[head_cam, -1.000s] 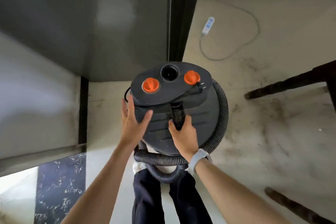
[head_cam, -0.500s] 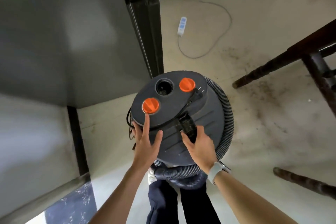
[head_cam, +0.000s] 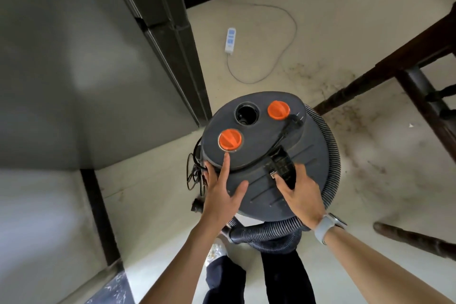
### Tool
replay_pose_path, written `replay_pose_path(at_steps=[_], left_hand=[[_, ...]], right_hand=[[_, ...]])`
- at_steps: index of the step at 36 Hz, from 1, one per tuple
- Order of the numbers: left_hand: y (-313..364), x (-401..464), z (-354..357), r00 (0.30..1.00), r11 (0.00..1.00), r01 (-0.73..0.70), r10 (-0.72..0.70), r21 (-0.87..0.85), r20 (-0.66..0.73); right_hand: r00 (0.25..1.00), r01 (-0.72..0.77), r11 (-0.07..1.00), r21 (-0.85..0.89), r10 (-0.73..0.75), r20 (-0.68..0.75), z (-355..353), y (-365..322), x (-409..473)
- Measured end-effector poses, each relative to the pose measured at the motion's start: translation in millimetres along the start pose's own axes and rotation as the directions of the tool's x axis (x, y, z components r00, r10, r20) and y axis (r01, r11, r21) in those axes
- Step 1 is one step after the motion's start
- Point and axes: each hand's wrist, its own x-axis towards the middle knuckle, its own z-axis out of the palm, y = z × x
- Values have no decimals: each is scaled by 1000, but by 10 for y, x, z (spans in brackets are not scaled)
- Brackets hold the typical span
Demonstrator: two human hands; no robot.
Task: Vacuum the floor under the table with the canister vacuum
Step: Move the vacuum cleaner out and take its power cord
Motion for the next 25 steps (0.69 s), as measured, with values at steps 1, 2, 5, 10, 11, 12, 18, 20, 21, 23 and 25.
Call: replay_pose_path(at_steps=[1, 2, 5, 10, 11, 12, 18, 20, 21, 23, 25], left_hand=[[46, 38, 26, 1000, 1000, 12, -12, -2, -5], [93, 77, 52, 1000, 1000, 21, -21, -4, -9], [228, 205, 136, 999, 999, 36, -37, -7, -17], [513, 537, 312, 997, 997, 67, -68, -24, -45], [567, 618, 340, 996, 997, 73, -74, -23, -48], [624, 710, 365, 996, 998, 69, -69, -16, -55], [849, 1221, 449, 976, 993, 112, -116, -31, -186], [876, 1304, 513, 964, 988, 153, -157, -37, -215], [893, 1330, 558, 959, 985, 169, -173, -37, -223], [955, 1384, 655, 949, 981, 193, -193, -27, -250], [1074, 1447, 715, 929, 974, 222, -227, -51, -292]], right_hand=[[1000, 11, 1000, -13, -11, 1, -31, 24, 53], [1000, 24, 999, -30, -24, 5, -69, 42, 108], [999, 48, 997, -60, -46, 28, -193, 123, 295], [993, 112, 991, -71, -109, 42, -462, 243, 727], [993, 116, 991, -70, -113, 46, -517, 260, 832], [992, 124, 990, -71, -121, 47, -579, 263, 946], [969, 233, 962, -145, -217, 117, -945, 233, 1683], [953, 296, 933, -206, -275, 125, -1037, 240, 1896], [945, 324, 916, -237, -301, 129, -1084, 249, 1999], [931, 362, 889, -280, -330, 156, -1187, 259, 2204], [922, 384, 870, -311, -340, 186, -1287, 239, 2401]])
